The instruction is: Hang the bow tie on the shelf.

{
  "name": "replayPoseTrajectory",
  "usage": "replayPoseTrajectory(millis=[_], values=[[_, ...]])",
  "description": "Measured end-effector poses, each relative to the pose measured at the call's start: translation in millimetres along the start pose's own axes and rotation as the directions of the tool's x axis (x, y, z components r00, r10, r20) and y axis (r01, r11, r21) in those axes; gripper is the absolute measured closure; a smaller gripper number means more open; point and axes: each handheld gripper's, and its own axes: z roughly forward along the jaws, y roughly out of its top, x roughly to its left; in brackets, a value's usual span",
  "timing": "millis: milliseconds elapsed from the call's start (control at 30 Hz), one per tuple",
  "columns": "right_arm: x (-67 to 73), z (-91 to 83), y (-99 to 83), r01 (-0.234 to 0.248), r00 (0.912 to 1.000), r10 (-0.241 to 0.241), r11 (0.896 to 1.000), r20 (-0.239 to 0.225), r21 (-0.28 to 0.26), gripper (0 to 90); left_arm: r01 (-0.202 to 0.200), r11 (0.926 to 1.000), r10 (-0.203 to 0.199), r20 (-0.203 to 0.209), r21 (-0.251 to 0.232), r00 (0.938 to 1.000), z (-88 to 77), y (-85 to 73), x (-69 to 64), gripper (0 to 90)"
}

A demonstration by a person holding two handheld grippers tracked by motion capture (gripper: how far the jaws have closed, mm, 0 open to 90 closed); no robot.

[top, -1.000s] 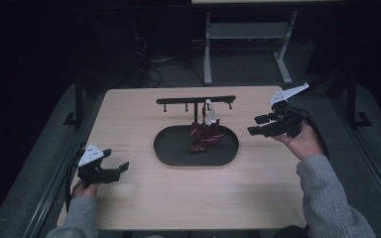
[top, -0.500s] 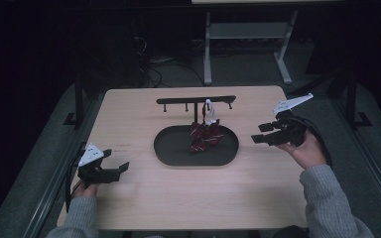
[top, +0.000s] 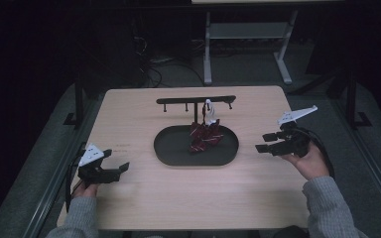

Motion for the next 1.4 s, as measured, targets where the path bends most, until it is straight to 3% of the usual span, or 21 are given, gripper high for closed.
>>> replayPoseTrajectory(millis=[933,1167,1400], values=[[6.1,0.5,-68.2,-0.078,0.9969,0.078,0.997,0.006,-0.02,38.8,-0.008,0.9999,0.008,0.004,0.012,1.0,-0.1,0.1,-1.3,13.0],[14.5,3.6,-88.4,-0.109,0.994,0.109,0.994,0.005,-0.028,37.3,-0.012,0.9998,0.012,0.001,0.014,0.9999,-0.5,-0.1,-0.7,13.0],[25.2,2.9,-103.4,-0.108,0.9935,0.109,0.993,0.032,-0.043,34.7,-0.011,0.9999,0.011,0.0,0.01,0.9999,0.1,0.1,-1.0,13.0]])
